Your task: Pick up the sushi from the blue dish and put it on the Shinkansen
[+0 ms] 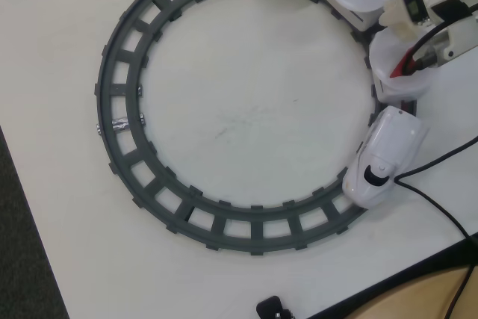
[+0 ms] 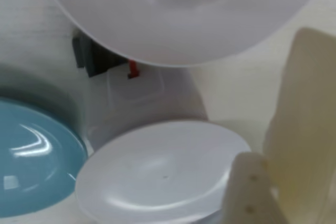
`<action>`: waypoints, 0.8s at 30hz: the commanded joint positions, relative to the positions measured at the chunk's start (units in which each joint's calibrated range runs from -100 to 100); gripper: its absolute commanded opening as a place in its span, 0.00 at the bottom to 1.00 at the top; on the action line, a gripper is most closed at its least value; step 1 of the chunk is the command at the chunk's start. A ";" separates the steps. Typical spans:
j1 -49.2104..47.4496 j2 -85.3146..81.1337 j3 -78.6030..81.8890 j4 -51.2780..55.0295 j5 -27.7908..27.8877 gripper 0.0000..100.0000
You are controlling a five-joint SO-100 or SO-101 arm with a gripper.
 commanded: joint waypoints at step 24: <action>2.29 -0.24 3.65 -0.16 -0.29 0.02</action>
